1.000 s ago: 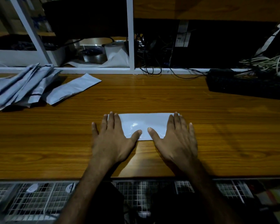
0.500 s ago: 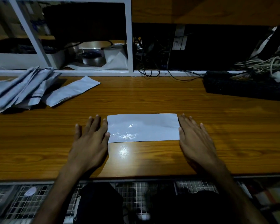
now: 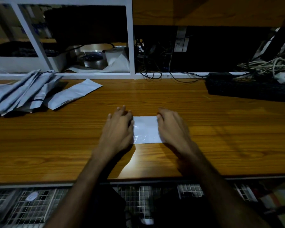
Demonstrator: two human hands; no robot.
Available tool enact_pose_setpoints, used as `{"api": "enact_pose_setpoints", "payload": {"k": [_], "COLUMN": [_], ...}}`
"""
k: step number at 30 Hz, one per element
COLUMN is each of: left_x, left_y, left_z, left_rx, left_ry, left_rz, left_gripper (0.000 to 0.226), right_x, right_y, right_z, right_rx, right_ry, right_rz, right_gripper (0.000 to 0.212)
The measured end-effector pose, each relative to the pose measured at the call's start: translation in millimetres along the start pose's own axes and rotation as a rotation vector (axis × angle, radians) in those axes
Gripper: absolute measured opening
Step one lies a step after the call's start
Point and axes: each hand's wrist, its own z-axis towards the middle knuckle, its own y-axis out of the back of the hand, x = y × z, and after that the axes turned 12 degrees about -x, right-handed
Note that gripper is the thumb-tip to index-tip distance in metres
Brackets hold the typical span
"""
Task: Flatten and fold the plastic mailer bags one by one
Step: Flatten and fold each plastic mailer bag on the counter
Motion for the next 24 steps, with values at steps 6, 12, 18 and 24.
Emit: {"api": "enact_pose_setpoints", "payload": {"k": [6, 12, 18, 24], "left_x": [-24.7, -20.6, -25.6, -25.8], "left_y": [-41.9, -46.7, -41.4, -42.9], "left_z": [29.3, 23.6, 17.5, 18.2], "left_rx": [0.006, 0.034, 0.101, 0.119], "left_ry": [0.051, 0.056, 0.055, 0.097], "left_rz": [0.018, 0.115, 0.208, 0.238], "left_gripper": [0.039, 0.063, 0.067, 0.066], "right_x": [19.8, 12.3, 9.3, 4.6], "right_y": [-38.4, -43.9, -45.6, -45.2], "right_z": [16.6, 14.2, 9.7, 9.7], "right_rx": [0.113, 0.165, 0.183, 0.180], "right_ry": [0.073, 0.120, 0.142, 0.106], "right_rz": [-0.068, -0.153, -0.235, -0.249], "right_gripper": [0.031, 0.048, 0.050, 0.052]}}
